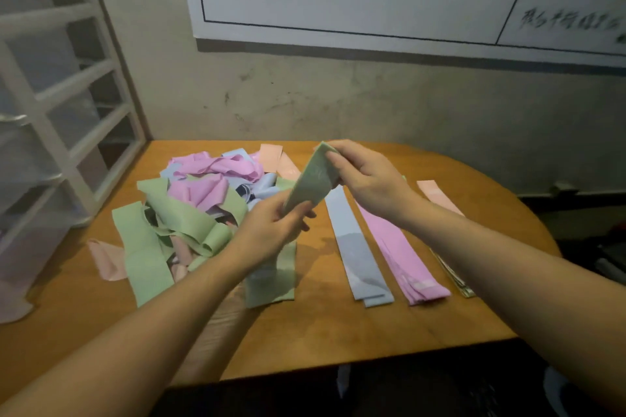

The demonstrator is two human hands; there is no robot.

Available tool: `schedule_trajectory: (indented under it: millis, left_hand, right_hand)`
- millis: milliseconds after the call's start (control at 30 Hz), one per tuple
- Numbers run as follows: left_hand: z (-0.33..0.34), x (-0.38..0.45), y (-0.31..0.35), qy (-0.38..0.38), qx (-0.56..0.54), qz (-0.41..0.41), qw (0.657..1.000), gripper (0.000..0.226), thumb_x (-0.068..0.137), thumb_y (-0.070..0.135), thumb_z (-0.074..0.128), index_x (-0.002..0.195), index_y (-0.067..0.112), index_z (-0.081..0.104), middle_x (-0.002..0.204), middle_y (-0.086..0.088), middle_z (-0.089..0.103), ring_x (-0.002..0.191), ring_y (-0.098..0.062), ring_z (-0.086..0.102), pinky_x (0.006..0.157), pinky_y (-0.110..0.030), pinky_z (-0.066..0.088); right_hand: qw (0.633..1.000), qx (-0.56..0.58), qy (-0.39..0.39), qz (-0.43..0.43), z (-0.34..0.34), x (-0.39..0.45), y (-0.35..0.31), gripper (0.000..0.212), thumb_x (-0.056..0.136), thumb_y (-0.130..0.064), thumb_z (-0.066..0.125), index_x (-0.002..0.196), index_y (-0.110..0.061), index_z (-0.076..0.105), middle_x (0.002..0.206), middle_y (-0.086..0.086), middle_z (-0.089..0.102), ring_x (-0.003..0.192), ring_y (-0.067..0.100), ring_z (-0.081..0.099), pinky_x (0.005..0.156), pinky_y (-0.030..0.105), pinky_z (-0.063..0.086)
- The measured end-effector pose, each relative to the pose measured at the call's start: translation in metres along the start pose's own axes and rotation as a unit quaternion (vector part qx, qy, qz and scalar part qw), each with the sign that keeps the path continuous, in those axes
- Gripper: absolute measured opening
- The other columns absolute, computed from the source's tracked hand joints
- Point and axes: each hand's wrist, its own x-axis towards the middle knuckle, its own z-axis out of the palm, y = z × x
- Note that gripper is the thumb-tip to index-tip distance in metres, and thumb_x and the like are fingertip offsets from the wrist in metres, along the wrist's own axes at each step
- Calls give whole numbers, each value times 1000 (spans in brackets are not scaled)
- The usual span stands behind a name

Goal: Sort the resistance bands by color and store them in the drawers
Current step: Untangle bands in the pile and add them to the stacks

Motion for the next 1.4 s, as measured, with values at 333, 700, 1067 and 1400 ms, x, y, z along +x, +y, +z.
schedule_trajectory:
  millis: [333, 700, 1067, 1400]
  left_hand:
    - [2, -54, 96, -135, -80, -41, 987, 25, 100, 37, 57, 123, 28, 53, 95, -6, 75, 81, -33, 73, 77, -42, 60]
    - [23, -73, 155, -105, -202, -22, 973, 26, 108, 32, 41, 127, 24, 56, 107, -10, 75, 97, -36, 73, 93, -51, 56]
    - [53, -52, 190, -27, -358, -52, 932, 24, 105, 13, 41, 118, 12, 61, 104, -14, 75, 89, -30, 72, 93, -51, 55]
    - [90, 13, 176, 22, -508, -177, 843, 37, 106, 16, 36, 139, 5, 50, 126, -17, 67, 95, -25, 75, 62, -37, 61]
  right_hand:
    - [978, 173, 96, 61, -32, -47, -36, 5, 99, -17, 62, 97, -14, 65, 74, 0, 67, 63, 12, 62, 58, 25, 51]
    - [993, 79, 89, -11, -59, -79, -83, 14, 101, -24, 60, 103, -15, 70, 91, -3, 69, 85, 4, 63, 76, 20, 53]
    - [933, 324, -23, 152, -71, -94, -78, 68, 95, -71, 39, 123, -11, 57, 75, 12, 51, 68, 21, 50, 64, 31, 44]
    - [940, 244, -82, 222, -88, -137, -34, 39, 98, -46, 58, 125, -19, 50, 86, 12, 72, 71, 27, 69, 67, 41, 59]
